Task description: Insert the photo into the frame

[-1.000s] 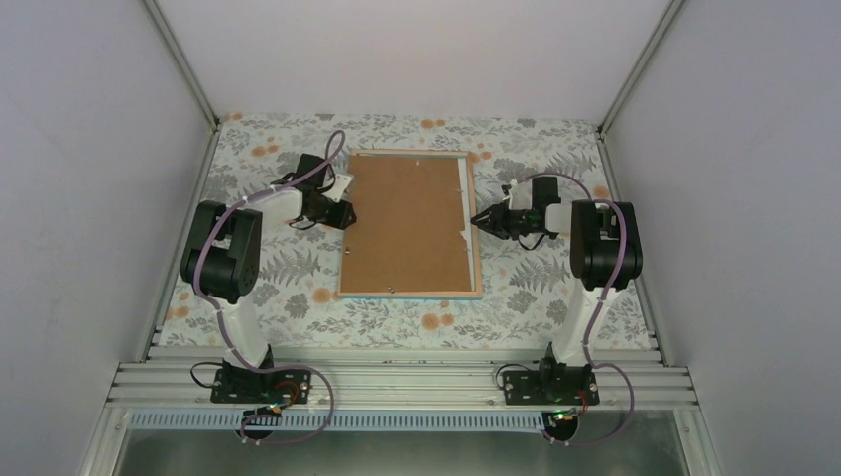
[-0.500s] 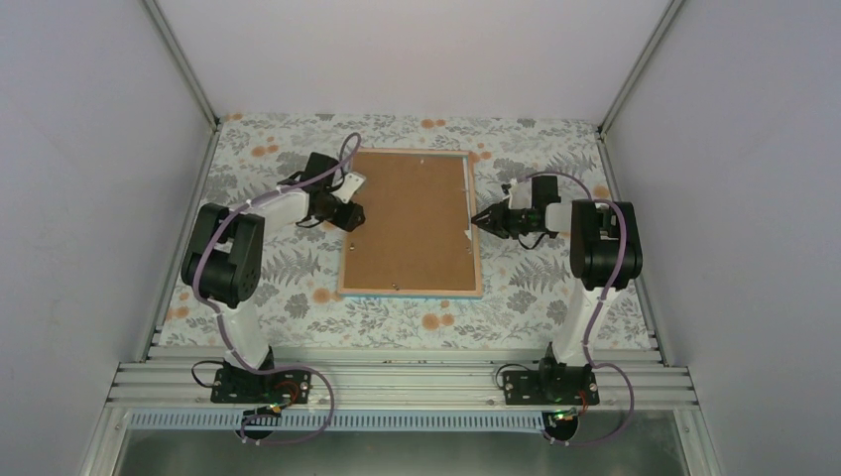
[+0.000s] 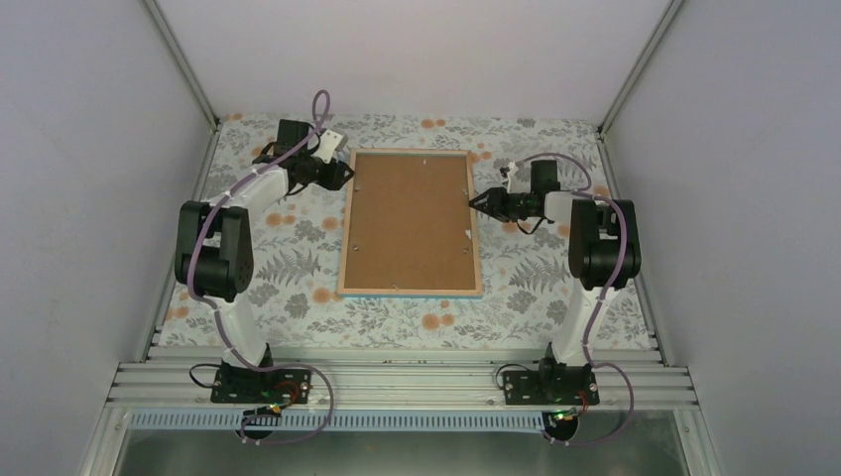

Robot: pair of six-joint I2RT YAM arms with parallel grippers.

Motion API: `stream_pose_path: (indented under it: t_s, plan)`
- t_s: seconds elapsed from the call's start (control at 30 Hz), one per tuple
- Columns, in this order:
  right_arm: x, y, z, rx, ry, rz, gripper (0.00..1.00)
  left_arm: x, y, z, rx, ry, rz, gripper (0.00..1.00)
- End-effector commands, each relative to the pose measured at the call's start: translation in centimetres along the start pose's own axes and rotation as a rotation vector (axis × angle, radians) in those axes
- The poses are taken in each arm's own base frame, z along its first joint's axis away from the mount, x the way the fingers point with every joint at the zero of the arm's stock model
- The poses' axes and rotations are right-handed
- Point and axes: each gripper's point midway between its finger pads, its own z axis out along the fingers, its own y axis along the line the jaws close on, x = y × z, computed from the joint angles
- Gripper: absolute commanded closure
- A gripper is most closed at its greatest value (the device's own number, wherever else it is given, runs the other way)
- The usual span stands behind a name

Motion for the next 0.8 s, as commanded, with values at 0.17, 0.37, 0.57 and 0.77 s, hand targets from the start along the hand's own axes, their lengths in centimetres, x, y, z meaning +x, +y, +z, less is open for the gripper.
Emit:
stream_pose_path:
  t_s: [0.17,0.37,0.57,0.77]
  plan:
    - [0.5,-1.7,1.2,0.041,0.013,-0.014,0.55,2.1,-1.0,1.0,0.044,0.036,-0.001,0.50]
    - [1.3,-2.1,2.3,0.024,0.038,-0.002,0.59,3.5,-4.5,-1.1,0.120,0.065,0.170,0.50]
    - [-0.5,1.0,-0.1,0.042,0.000,-0.181,0.60,8.3,-12.4,-3.6,0.284,0.142,0.490,0.50]
    - [1.3,5.7,-1.9,-0.043,-0.001,-0.258,0.59,12.1,-18.1,-3.7,0.358,0.195,0.730,0.50]
